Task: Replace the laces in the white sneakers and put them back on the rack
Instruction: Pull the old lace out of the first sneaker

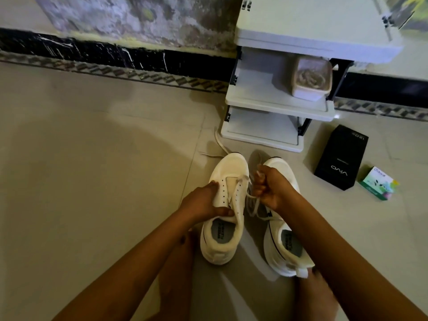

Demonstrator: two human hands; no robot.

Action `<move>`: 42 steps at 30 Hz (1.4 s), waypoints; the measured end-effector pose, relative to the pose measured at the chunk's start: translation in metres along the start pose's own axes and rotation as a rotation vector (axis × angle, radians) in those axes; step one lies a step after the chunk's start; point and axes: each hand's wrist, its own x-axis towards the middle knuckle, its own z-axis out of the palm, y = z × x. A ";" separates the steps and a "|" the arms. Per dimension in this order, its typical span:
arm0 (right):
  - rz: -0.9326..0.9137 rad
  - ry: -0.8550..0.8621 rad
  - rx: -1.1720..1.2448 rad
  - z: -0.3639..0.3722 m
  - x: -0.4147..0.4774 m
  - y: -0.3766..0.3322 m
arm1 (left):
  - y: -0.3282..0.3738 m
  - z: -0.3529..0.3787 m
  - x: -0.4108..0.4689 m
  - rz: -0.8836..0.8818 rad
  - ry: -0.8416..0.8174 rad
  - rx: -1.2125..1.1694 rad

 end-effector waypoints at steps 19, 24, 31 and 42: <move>-0.528 -0.081 -2.180 -0.001 0.002 -0.018 | -0.002 0.002 0.000 -0.006 -0.004 -0.036; -0.549 -0.152 -2.178 -0.009 0.012 -0.022 | -0.002 0.002 -0.001 -0.010 -0.006 -0.047; -0.785 -0.237 -1.638 -0.029 0.023 -0.024 | 0.000 0.001 -0.002 -0.012 -0.017 -0.046; -0.642 -0.269 -0.214 0.015 -0.017 -0.031 | 0.000 0.002 -0.004 -0.013 -0.015 -0.086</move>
